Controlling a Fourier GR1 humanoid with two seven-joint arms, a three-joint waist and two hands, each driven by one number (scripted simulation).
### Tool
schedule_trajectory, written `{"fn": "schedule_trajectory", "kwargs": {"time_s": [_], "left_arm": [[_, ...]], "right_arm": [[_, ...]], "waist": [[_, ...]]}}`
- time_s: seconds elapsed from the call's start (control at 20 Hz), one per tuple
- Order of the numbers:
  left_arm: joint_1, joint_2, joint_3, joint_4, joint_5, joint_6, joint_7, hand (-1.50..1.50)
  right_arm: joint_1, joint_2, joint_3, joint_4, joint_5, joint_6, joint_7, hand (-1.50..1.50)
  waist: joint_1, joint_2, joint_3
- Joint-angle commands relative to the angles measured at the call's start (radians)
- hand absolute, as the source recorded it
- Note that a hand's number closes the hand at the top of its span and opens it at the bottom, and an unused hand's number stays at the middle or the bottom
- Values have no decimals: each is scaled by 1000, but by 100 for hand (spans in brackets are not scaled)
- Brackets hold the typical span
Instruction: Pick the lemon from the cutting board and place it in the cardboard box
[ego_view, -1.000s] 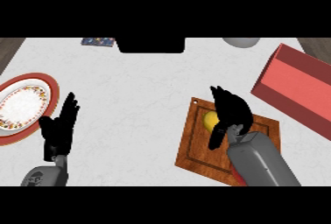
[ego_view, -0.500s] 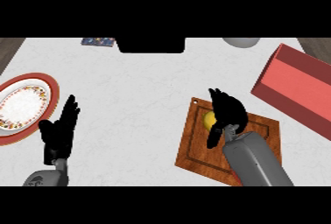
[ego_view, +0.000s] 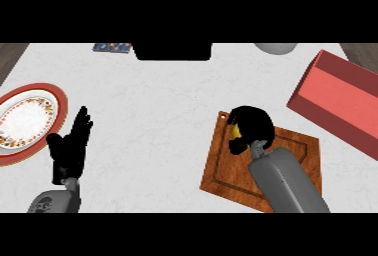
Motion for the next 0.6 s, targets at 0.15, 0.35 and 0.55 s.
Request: {"fn": "schedule_trajectory", "kwargs": {"time_s": [0.15,0.35,0.55], "left_arm": [[46,15,-2,-108,-4,-21,56,0],[69,-22,5,-23,-12,-2,-46,0],[32,-7,9,-40,-14,1,28,0]], "right_arm": [[-54,-23,-31,73,60,-85,-114,150],[291,-20,105,-246,97,-53,-3,150],[508,-156,108,-488,69,-24,-56,150]], "waist": [[3,-1,0],[-13,-5,0],[-25,-7,0]]}}
